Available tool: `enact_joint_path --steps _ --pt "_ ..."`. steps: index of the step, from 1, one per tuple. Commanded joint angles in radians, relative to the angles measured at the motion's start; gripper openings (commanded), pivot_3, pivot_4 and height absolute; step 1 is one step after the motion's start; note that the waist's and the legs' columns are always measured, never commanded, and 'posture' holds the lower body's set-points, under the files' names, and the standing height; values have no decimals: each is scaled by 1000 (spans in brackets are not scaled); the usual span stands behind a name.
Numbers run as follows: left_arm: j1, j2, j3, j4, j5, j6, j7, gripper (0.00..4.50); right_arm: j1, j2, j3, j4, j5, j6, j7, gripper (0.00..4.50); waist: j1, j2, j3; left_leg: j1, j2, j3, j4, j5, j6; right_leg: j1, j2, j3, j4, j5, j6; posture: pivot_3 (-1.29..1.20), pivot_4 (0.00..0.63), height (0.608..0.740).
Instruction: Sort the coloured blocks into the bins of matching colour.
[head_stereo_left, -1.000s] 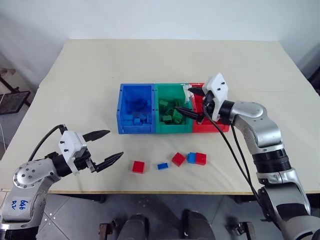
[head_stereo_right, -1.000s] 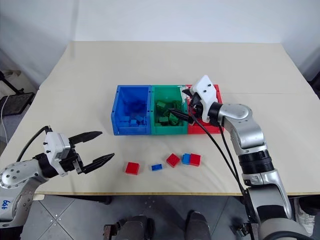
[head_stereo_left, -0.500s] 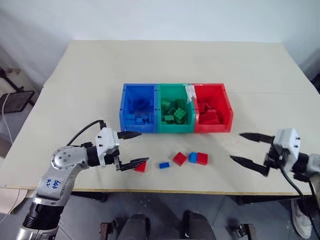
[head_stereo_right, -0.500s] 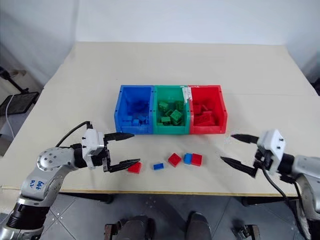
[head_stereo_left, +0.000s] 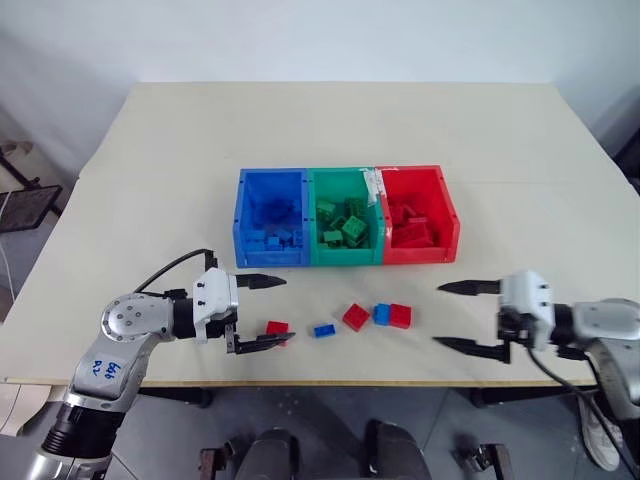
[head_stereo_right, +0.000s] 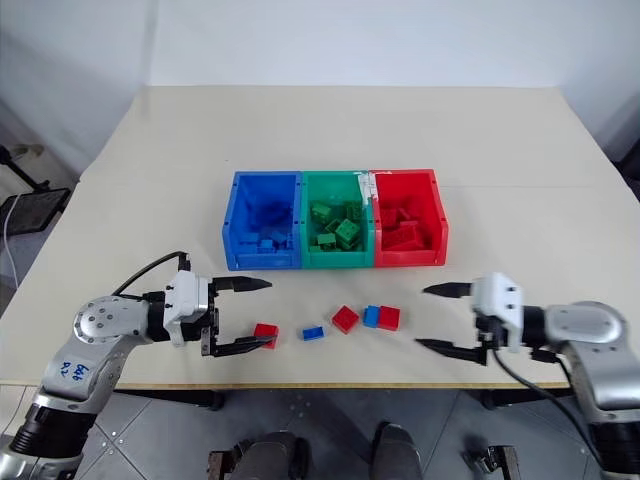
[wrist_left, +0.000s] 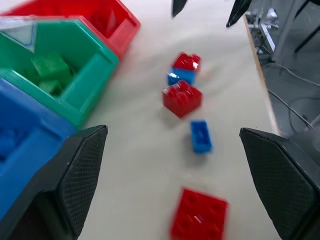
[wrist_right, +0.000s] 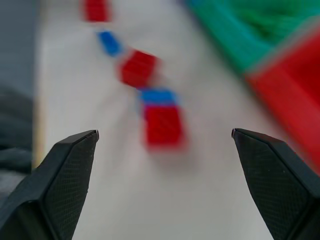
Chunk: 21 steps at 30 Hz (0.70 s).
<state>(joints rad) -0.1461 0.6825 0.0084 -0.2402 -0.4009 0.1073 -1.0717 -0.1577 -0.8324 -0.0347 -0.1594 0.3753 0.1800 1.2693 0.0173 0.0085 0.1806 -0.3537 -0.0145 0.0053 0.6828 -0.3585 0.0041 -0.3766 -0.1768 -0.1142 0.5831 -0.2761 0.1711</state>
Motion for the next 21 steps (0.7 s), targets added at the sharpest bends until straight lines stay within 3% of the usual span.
enact_joint_path --steps 1,4,7,14,17,21 --pt "36 9 33 -35 -6 -28 3 4500 -61 22 94 -29 -59 89 -61 4467 7 0 0 0 0 0 0 0 0 0 0 0 0 0 0 0 150 740" --pt "45 5 39 -49 4 -23 28 4500 -90 35 133 12 -102 77 -85 4467 16 0 0 -2 -1 -2 1 0 0 0 0 -1 -1 0 0 0 150 740" --pt "65 7 45 -71 6 -19 46 4500 -98 35 147 51 -139 43 -101 3878 12 0 0 -2 -1 -2 1 0 0 0 -1 -1 -1 0 0 0 150 740" --pt "75 2 38 -81 13 -23 67 4500 -86 30 126 65 -139 19 -99 1447 6 0 0 -2 0 -1 1 0 0 0 1 -2 -1 0 0 0 150 740" --pt "72 -2 35 -78 12 -27 69 4500 -74 36 85 56 -108 14 -109 1447 7 0 0 -2 0 -1 1 0 0 0 1 -2 -1 0 0 0 150 740" --pt "61 -15 49 -65 -6 -19 83 4500 -94 41 -47 1 74 108 -94 1447 7 0 0 -2 0 -1 1 0 0 0 0 -1 -1 0 0 0 150 740"
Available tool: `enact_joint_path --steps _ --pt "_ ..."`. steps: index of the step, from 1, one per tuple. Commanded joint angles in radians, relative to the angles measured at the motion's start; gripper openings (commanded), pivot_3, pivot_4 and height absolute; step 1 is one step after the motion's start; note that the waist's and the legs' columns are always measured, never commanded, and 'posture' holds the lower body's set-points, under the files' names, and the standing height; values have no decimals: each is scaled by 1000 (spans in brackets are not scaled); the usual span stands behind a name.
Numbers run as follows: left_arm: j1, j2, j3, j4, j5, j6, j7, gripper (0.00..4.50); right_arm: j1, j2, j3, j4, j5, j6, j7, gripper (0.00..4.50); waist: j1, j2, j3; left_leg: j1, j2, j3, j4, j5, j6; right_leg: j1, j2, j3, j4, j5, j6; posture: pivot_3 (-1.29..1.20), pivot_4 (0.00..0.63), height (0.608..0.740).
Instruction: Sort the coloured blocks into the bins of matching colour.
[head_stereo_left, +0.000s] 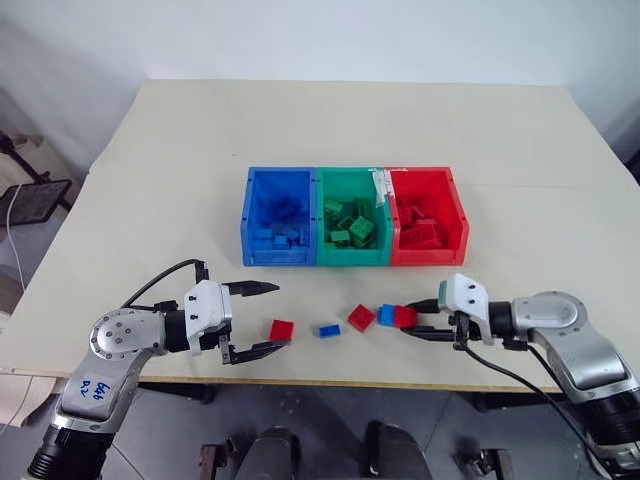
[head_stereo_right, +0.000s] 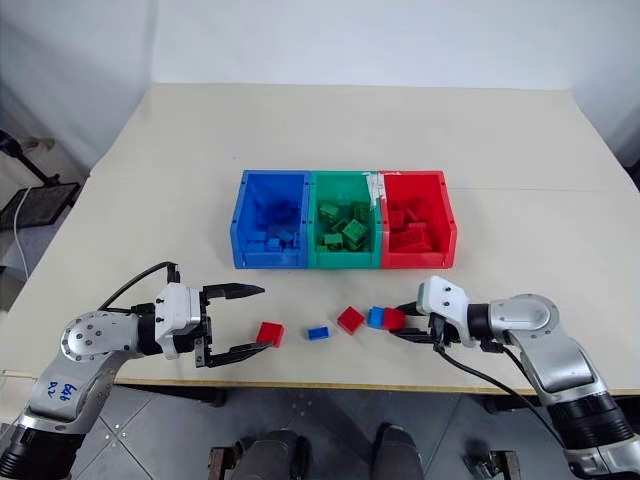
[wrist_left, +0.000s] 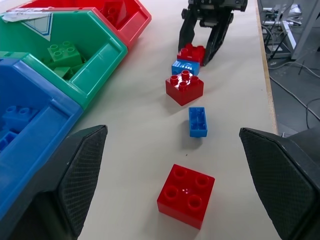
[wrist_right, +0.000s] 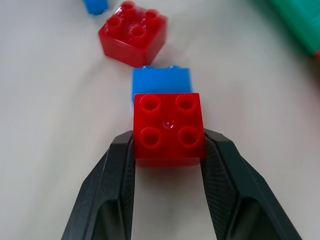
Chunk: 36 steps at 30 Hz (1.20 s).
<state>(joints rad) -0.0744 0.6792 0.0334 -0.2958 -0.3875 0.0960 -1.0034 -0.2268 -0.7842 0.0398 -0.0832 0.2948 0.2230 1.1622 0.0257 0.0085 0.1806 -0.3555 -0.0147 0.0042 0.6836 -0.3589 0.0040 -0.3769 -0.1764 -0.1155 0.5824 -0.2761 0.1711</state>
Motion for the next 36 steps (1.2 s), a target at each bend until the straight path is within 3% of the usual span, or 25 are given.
enact_joint_path --steps 1,4,9,13,17,18,27,33,36 --pt "-17 -21 35 -6 -32 2 28 4500 -51 -10 -167 -84 218 122 2 1447 -1 0 0 0 0 0 0 0 0 0 0 0 0 0 0 0 150 740" --pt "-33 -42 61 -6 -64 38 67 4500 -129 0 -232 -65 285 204 -61 1447 -3 1 0 0 0 0 0 0 0 0 0 0 0 0 0 0 150 740" --pt "-65 -89 97 -11 -75 81 157 4500 -371 94 -197 157 139 140 -264 1447 -12 1 0 1 1 0 0 0 -1 0 1 1 1 0 0 0 150 740" --pt "-43 -80 94 -28 -61 81 153 4500 -487 154 -159 305 85 137 -318 2857 -12 1 0 0 1 0 -1 -1 -1 -2 1 0 1 0 0 0 150 740" --pt "-35 -73 91 -34 -55 79 149 4500 -500 167 -151 337 73 120 -293 4230 -9 1 0 -1 1 0 -1 -1 -1 -2 1 -1 1 0 0 0 150 740" --pt "-35 -73 90 -37 -55 80 151 4500 -491 160 -153 323 80 123 -279 4463 -8 1 0 -1 1 0 -1 -1 -1 -2 1 -1 1 0 0 0 150 740" --pt "-45 -52 57 -15 -41 60 97 4500 -172 8 -309 61 200 36 -43 4463 0 1 0 -2 1 0 -1 -1 -1 -2 1 -1 0 0 0 0 150 740" --pt "-83 5 -4 28 -5 13 -20 4500 93 -172 -370 84 130 -85 124 4463 -1 1 0 0 1 3 -1 -1 -1 -1 1 0 0 0 0 0 150 740" --pt "-121 -6 -13 53 -9 -11 -38 4500 135 -188 -405 133 122 -123 117 4463 -4 0 0 1 2 5 -1 -1 0 -1 2 1 -1 0 0 0 150 740"
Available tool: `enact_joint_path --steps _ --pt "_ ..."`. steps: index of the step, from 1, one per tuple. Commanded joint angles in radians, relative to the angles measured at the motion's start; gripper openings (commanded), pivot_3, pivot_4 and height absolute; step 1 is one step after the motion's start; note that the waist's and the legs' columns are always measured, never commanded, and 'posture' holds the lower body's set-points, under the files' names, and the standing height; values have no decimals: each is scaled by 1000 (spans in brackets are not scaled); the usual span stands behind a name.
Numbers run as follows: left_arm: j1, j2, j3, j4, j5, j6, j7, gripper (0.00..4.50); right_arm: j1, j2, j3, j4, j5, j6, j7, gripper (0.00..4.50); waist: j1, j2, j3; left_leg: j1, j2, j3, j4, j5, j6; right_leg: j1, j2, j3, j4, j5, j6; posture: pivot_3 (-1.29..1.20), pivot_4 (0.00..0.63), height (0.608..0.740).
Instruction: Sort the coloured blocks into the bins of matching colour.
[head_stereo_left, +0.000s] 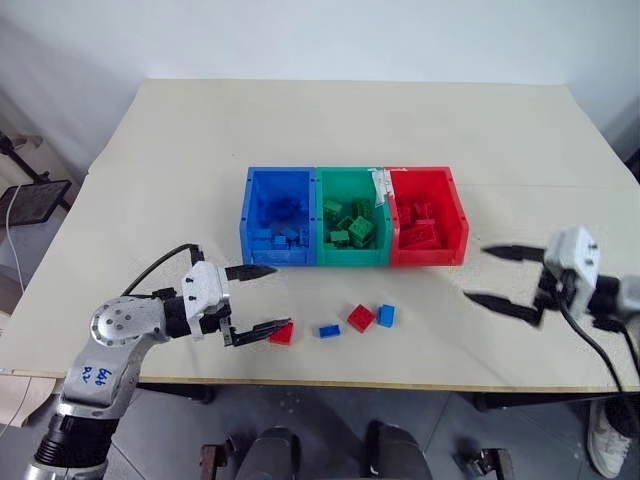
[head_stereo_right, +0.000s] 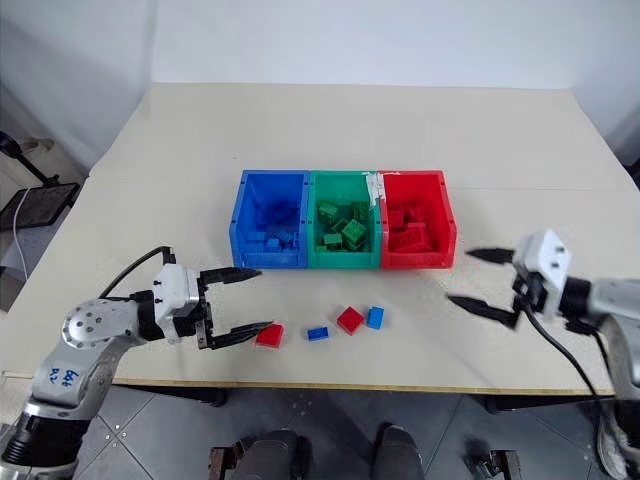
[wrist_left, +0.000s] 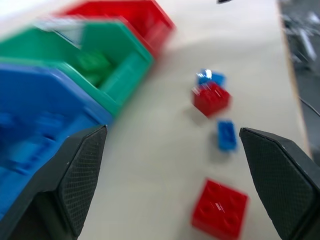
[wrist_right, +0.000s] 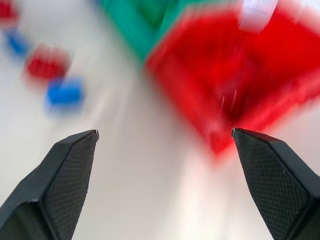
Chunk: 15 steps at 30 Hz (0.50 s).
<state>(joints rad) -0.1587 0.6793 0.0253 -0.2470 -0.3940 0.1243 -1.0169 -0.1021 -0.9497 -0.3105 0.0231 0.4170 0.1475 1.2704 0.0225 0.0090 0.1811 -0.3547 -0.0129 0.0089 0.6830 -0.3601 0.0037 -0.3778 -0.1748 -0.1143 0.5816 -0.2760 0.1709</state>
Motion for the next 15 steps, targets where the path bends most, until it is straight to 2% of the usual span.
enact_joint_path --steps 1,4,7,10,15 --pt "-53 -8 -17 20 -6 -47 -47 4500 18 -18 -39 27 -15 -61 5 4463 -2 0 0 0 0 0 0 0 0 0 0 0 0 0 0 0 150 740" --pt "-74 -11 -36 44 -6 -63 -83 4500 24 -12 13 -1 -31 -65 15 4463 -3 0 0 1 1 1 0 0 0 0 1 0 0 0 0 0 150 740" --pt "-68 -9 -39 49 10 -80 -83 4500 -15 9 88 -107 17 30 15 4463 -4 0 0 1 2 1 0 0 0 0 1 1 0 0 0 0 150 740" --pt "-33 5 -19 40 6 -72 -75 4500 -93 43 218 -188 -20 121 -30 4463 -5 0 0 1 2 0 0 0 -1 0 2 1 0 0 0 0 150 740" --pt "45 38 32 5 -8 -53 -64 4500 -159 106 357 -229 -89 180 -105 4463 4 0 0 0 3 -2 0 -1 -2 0 2 0 0 0 -1 0 150 740"
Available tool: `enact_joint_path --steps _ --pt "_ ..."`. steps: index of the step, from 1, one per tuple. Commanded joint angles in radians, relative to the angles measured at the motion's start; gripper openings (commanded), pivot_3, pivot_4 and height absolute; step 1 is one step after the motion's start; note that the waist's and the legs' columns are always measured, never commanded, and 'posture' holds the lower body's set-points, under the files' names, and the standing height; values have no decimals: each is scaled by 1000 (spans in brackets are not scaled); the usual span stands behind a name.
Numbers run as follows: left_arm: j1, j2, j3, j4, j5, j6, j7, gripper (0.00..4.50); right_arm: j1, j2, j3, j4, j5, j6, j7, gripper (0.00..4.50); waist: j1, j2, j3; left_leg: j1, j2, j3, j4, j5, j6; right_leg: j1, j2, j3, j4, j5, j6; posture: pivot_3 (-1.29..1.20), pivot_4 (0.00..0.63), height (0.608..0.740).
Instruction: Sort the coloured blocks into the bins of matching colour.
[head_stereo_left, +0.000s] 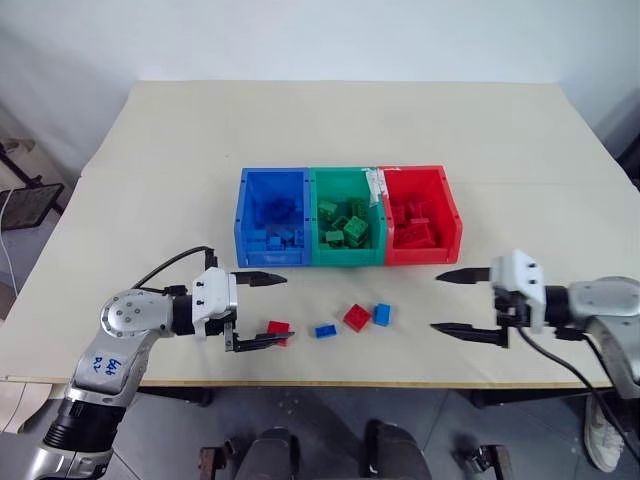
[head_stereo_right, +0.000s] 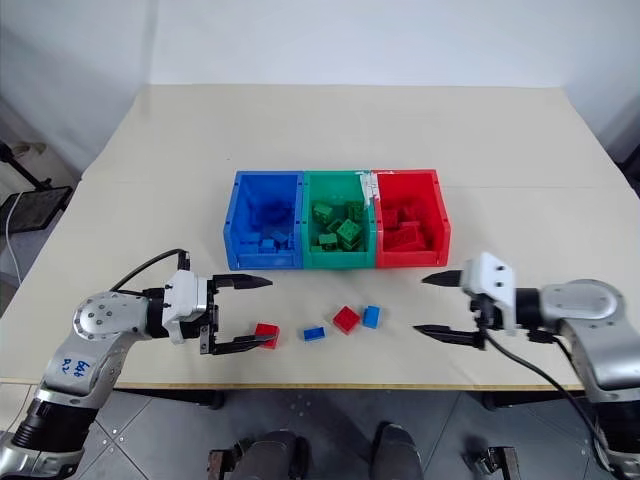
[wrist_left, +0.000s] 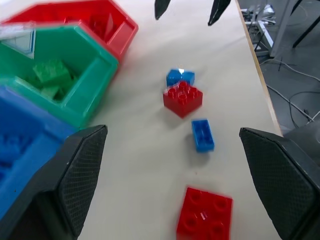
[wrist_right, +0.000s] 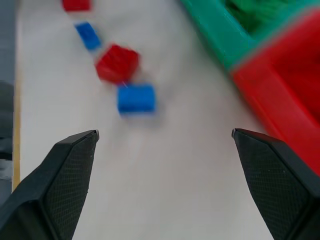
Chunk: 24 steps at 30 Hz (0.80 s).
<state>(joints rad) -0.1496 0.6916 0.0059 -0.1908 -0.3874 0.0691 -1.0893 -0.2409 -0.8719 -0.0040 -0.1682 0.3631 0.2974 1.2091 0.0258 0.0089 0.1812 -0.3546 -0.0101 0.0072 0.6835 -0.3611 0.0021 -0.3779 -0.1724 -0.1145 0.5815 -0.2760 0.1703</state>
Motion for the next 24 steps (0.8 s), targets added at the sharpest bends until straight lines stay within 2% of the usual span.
enact_joint_path --steps 1,8,12,18,21,24 --pt "59 32 71 -57 -16 3 17 4500 -28 46 79 -35 -51 36 -57 4463 0 0 0 0 0 0 0 0 0 0 0 0 0 0 0 0 150 740" --pt "148 36 132 -91 -26 19 59 4500 -56 158 154 34 -107 58 -150 4463 -1 0 0 0 0 0 0 0 0 0 1 0 0 0 0 0 150 740" --pt "161 28 130 -111 -25 25 75 4500 -37 183 158 35 -99 57 -145 3575 -3 0 0 0 1 0 0 0 0 0 1 0 0 0 0 0 150 740" --pt "158 25 136 -111 -34 30 85 4500 -25 153 138 18 -97 48 -124 1539 -3 0 0 0 2 0 0 -1 -1 0 2 0 0 0 -1 0 150 740" --pt "151 4 154 -103 -41 45 130 4500 -58 165 114 2 -52 54 -106 1462 -3 0 0 0 2 1 0 -1 -1 0 2 0 0 0 -1 0 150 740" --pt "155 -42 201 -102 -52 66 217 4500 -157 206 93 -41 38 156 -122 1462 -8 0 0 0 2 1 0 -1 -1 -1 2 0 0 0 -1 0 150 740"
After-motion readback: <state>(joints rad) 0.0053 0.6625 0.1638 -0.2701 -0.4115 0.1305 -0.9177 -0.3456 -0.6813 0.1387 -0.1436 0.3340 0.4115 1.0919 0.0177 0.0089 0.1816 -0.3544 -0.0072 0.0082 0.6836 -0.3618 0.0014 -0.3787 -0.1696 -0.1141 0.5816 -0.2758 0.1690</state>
